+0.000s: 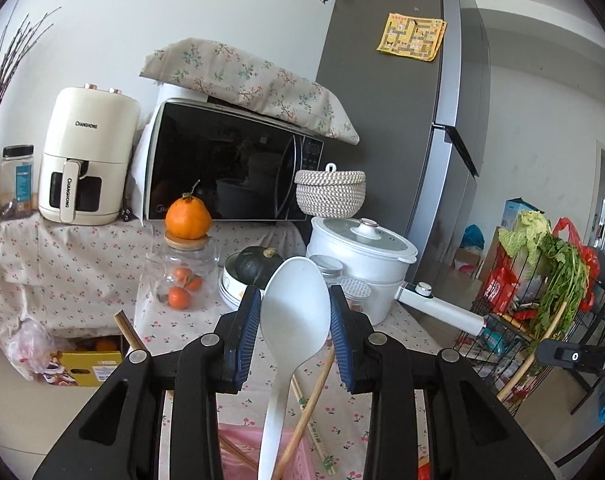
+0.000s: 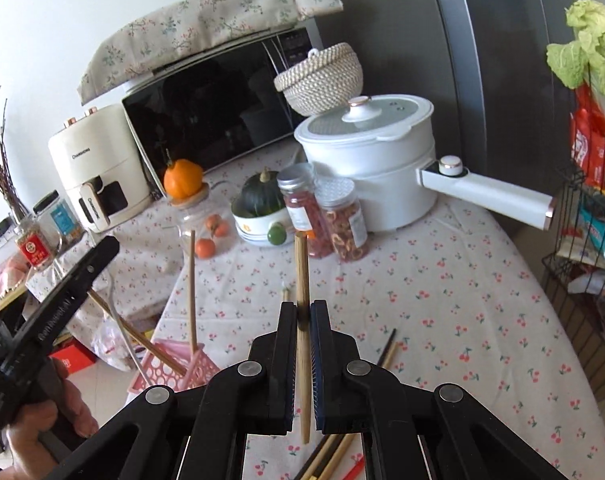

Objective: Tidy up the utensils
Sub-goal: 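Lower the white spoon into the basket and open the left tool while the right carries the chopstick over, then lower the wooden chopstick into the basket and open the right tool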

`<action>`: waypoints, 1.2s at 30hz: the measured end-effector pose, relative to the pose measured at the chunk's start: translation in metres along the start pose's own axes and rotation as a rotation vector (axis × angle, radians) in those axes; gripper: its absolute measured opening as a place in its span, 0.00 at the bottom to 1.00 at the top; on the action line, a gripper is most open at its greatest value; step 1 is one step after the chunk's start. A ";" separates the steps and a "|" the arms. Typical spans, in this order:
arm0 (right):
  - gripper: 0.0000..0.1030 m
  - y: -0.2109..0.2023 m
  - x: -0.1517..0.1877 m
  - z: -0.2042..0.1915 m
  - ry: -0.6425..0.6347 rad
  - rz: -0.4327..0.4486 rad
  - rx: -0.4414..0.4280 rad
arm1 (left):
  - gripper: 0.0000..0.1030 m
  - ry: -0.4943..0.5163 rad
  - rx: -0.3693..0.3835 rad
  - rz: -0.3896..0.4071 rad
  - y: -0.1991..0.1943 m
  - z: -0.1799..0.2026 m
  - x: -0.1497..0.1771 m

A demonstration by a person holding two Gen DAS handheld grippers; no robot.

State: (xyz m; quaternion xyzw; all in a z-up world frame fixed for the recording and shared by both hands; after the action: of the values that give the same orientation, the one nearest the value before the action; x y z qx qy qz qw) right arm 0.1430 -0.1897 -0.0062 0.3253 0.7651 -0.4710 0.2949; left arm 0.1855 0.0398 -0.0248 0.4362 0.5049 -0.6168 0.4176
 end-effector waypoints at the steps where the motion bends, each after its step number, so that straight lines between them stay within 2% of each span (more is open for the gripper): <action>1: 0.04 0.001 -0.002 -0.001 0.004 0.001 -0.006 | 0.35 0.003 -0.005 -0.002 0.002 0.000 0.003; 7: 0.04 0.008 -0.004 -0.004 0.018 -0.003 -0.021 | 0.37 -0.039 -0.034 -0.033 0.011 -0.011 0.013; 10: 0.04 0.008 -0.003 -0.007 0.014 -0.003 -0.020 | 0.57 -0.046 -0.039 -0.058 0.008 -0.013 0.016; 11: 0.04 0.008 -0.002 -0.008 0.015 -0.005 -0.021 | 0.60 -0.048 -0.040 -0.062 0.005 -0.014 0.016; 18: 0.04 0.002 -0.001 -0.021 0.016 0.000 -0.052 | 0.63 -0.026 -0.058 -0.125 -0.036 -0.013 0.002; 26: 0.04 -0.018 -0.013 -0.046 0.025 0.068 -0.128 | 0.76 -0.027 -0.089 -0.288 -0.077 -0.019 0.006; 30: 0.04 -0.027 -0.019 -0.058 0.032 0.113 -0.172 | 0.77 -0.020 -0.077 -0.350 -0.083 -0.028 0.024; 36: 0.04 -0.028 -0.021 -0.071 0.041 0.153 -0.203 | 0.77 -0.055 -0.067 -0.490 -0.074 -0.049 0.052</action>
State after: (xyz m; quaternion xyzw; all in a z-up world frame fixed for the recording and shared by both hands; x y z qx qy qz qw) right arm 0.1238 -0.1395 0.0521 0.3608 0.7877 -0.3602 0.3457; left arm 0.1068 0.0943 -0.0606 0.2696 0.6043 -0.6940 0.2837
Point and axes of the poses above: each gripper's, at about its wrist camera, not at the fingertips, and y roughly the way its jaws point, z to its right, x to its underside, the point moved 4 cm from there along y, roughly the way its jaws point, and after that the axes turned 7 degrees about y, right-handed, at the moved point
